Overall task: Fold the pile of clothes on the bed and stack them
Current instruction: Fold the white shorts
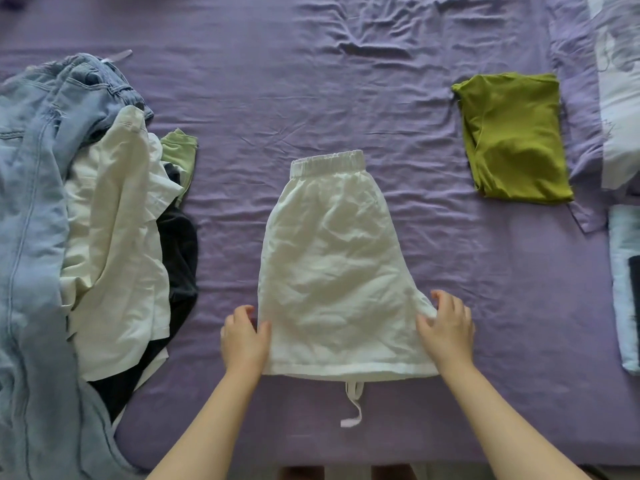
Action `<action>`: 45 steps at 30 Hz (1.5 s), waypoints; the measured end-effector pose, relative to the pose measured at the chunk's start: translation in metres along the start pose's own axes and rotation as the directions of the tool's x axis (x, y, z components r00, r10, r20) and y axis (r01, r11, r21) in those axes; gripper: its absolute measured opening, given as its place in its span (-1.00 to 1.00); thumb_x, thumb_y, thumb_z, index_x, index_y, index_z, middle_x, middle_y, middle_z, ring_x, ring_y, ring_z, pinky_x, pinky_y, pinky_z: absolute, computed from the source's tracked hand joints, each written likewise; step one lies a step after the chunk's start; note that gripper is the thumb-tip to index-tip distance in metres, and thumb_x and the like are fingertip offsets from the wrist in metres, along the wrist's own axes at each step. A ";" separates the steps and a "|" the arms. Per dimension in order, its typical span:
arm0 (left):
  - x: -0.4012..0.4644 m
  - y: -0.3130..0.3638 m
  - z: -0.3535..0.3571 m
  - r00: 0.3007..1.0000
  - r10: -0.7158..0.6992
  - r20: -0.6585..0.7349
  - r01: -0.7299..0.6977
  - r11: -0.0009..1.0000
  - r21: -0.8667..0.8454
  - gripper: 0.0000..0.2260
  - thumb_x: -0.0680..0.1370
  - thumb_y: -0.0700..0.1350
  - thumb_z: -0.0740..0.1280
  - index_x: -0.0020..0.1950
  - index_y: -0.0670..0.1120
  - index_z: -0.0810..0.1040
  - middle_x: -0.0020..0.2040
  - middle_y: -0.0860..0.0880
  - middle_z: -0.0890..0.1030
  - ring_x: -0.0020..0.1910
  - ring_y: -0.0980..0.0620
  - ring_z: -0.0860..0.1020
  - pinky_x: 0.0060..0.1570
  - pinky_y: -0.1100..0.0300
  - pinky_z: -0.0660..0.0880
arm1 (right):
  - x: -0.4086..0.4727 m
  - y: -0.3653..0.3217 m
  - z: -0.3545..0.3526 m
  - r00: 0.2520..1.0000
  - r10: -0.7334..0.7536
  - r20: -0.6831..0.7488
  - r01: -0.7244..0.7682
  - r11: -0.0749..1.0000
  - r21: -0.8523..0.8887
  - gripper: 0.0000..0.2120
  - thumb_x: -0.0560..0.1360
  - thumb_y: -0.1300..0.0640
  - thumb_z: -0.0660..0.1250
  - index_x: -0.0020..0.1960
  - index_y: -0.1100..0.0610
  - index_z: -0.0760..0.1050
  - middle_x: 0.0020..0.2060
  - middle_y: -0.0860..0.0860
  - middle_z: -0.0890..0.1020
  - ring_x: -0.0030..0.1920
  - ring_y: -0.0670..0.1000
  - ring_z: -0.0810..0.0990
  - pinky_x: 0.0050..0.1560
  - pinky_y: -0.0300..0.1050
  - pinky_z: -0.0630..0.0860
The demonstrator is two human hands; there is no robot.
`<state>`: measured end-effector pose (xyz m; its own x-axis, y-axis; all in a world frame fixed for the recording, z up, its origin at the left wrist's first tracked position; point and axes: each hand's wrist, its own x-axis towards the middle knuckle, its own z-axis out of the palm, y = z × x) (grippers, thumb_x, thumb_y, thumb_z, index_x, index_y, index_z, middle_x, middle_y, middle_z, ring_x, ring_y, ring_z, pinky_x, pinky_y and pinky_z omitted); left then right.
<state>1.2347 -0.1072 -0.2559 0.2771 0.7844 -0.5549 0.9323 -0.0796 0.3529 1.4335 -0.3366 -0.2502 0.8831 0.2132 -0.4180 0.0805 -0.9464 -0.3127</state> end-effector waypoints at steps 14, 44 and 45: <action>0.079 0.097 0.014 0.943 -0.035 0.332 0.214 0.825 -0.522 -0.27 0.49 -0.25 0.22 0.53 0.23 0.01 -0.26 -0.09 0.59 -0.29 -0.07 0.59 -0.21 0.11 0.52 | 0.076 -0.098 0.028 0.849 0.057 0.525 -0.353 0.801 0.484 -0.29 0.53 0.26 0.22 0.53 -0.14 -0.01 -0.20 0.11 0.58 -0.23 0.04 0.61 -0.23 0.01 0.55; 0.137 0.202 -0.045 0.964 0.232 0.129 -0.118 0.811 -0.573 -0.73 0.51 -0.04 0.42 0.12 -0.18 0.58 0.02 -0.13 0.66 0.04 -0.13 0.61 0.13 -0.09 0.52 | 0.160 -0.186 -0.026 0.950 -0.173 0.259 -0.030 0.777 0.629 -0.73 0.48 -0.17 0.34 -0.10 0.04 0.55 -0.23 -0.03 0.54 -0.25 -0.05 0.51 -0.24 -0.15 0.48; 0.130 0.199 -0.050 0.968 0.233 0.090 -0.163 0.861 -0.481 -0.75 0.49 -0.01 0.42 0.06 -0.15 0.60 -0.02 -0.09 0.67 0.03 -0.10 0.60 0.11 -0.08 0.51 | 0.153 -0.184 -0.034 0.943 -0.188 0.275 -0.044 0.748 0.662 -0.76 0.48 -0.15 0.36 -0.13 0.04 0.56 -0.24 -0.03 0.54 -0.27 -0.07 0.50 -0.28 -0.19 0.46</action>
<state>1.4442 0.0095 -0.2199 0.5067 0.6854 -0.5229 0.6459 0.0998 0.7568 1.5696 -0.1380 -0.2280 0.6906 0.4453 -0.5699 -0.2845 -0.5571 -0.7802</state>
